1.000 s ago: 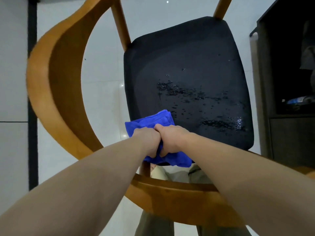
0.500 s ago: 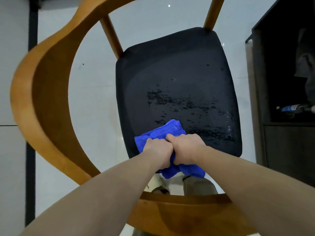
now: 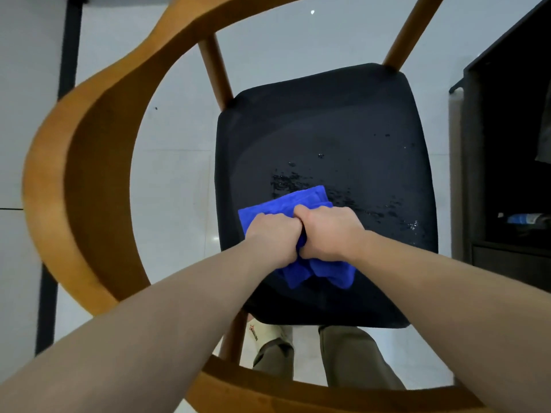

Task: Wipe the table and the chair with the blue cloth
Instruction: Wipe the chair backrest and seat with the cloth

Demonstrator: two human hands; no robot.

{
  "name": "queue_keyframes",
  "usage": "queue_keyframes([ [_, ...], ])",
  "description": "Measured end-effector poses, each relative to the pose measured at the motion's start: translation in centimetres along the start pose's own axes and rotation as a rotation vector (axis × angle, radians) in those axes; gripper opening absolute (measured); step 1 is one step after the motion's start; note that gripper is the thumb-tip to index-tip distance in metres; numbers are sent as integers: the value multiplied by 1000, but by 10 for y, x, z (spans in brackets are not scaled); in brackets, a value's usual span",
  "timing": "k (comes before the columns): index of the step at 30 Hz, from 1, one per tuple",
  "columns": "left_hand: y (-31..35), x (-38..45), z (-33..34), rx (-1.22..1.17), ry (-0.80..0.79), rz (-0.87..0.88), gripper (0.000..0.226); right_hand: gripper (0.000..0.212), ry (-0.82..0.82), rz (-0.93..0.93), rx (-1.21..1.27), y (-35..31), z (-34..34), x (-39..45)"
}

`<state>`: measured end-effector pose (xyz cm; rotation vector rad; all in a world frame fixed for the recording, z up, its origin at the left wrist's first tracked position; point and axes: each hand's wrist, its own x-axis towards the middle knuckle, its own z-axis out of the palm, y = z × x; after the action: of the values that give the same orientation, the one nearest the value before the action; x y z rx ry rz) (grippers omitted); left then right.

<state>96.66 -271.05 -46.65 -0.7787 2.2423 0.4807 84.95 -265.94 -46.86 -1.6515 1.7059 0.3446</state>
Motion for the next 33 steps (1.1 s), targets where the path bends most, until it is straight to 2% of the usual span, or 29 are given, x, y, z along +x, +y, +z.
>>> queue_keyframes([
  [9,-32,30,-42,-7,-47,-13,19,41,-62,-49,47,12,-43,46],
  [17,-70,64,-95,82,169,-31,23,48,165,-54,81,21,-99,90],
  [23,-89,79,-136,141,315,-141,26,48,298,-9,118,26,-137,114],
  [27,-102,80,-160,117,555,-188,25,46,550,-12,121,22,-157,116],
  [29,-108,83,-169,104,583,-211,34,45,625,-15,108,19,-166,117],
  [31,-106,85,-172,74,493,-209,33,42,545,-13,106,20,-168,118],
  [33,-98,89,-165,58,343,-174,28,41,350,-13,83,23,-159,119],
])
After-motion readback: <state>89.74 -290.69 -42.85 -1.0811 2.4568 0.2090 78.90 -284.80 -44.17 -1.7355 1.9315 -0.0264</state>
